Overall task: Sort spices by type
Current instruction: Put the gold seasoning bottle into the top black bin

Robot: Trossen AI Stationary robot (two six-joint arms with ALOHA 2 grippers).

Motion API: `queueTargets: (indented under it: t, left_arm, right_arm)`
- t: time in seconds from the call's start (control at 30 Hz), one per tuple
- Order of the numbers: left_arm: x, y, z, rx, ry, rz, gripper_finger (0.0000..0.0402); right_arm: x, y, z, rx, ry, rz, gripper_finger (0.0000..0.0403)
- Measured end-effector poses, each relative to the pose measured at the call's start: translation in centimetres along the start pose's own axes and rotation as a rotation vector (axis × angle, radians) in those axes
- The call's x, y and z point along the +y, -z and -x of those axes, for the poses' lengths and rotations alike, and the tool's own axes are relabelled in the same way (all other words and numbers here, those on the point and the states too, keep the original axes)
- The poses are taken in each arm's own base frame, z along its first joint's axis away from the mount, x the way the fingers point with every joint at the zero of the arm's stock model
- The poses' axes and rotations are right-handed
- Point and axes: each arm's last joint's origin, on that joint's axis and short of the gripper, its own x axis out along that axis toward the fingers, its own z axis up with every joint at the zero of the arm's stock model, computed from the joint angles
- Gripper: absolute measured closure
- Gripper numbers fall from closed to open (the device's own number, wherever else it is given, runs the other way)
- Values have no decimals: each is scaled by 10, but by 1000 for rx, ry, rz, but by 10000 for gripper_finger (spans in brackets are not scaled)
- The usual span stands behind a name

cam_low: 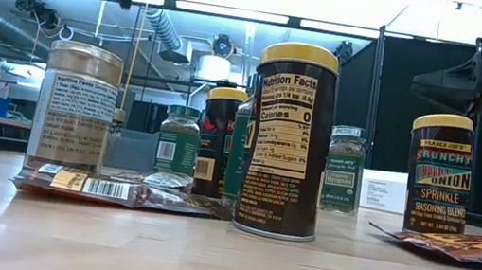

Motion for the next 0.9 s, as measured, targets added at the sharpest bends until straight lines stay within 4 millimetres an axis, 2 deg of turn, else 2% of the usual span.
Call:
queueTargets:
  t: [0.13,0.33,0.57,0.9]
  left_arm:
    - [-30,12,-4,-32,-22,-53,67]
    - [-57,23,-15,-31,-79,-124,67]
    - [-77,26,-36,22,-119,-211,67]
    - [-92,26,-44,-9,-91,-241,67]
  right_arm:
    - [0,0,0,0,0,0,311]
    - [0,0,0,0,0,3,311]
    - [0,0,0,0,0,6,311]
    - [0,0,0,0,0,6,311]
